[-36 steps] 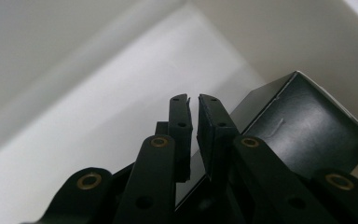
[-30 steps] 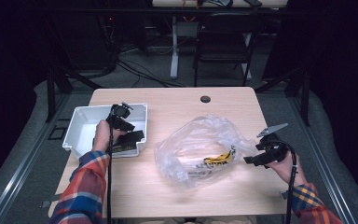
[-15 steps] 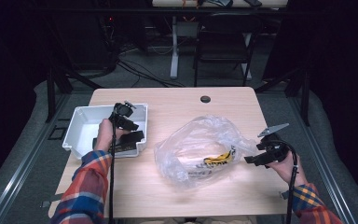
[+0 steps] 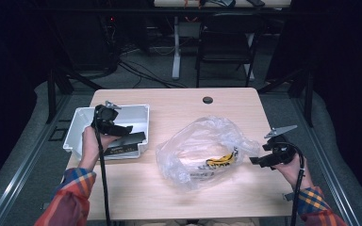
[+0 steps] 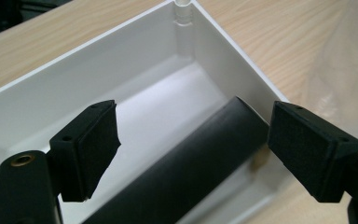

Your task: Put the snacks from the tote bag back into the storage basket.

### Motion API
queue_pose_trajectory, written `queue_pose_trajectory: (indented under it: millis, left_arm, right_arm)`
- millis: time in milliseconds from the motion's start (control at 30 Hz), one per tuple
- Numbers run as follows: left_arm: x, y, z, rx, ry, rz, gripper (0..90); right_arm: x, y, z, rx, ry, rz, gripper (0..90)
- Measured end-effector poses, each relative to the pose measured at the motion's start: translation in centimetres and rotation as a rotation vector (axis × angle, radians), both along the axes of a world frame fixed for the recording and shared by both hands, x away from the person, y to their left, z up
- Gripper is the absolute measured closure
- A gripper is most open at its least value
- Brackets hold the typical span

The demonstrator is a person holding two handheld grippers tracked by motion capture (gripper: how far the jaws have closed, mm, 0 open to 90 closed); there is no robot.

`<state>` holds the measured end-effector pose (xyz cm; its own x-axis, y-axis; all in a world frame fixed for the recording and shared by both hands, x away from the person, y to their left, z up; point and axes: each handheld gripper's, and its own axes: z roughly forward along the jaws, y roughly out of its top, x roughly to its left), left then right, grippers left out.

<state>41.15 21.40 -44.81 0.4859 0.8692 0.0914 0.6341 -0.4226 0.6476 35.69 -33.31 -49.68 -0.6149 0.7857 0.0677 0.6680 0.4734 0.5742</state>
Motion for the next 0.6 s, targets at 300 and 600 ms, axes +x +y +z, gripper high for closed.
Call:
queue_pose_trajectory:
  millis: [300, 600]
  left_arm:
    - [-5.6, -0.6, -0.2, 0.033, -0.017, -0.034, 15.3]
    - [-10.3, -1.4, -2.7, 0.047, 0.021, -0.076, 14.6]
  right_arm:
    - [-0.8, -0.3, 0.0, -0.007, -0.021, -0.004, 17.1]
    - [-1.8, -0.5, -0.3, -0.022, -0.026, -0.002, 16.9]
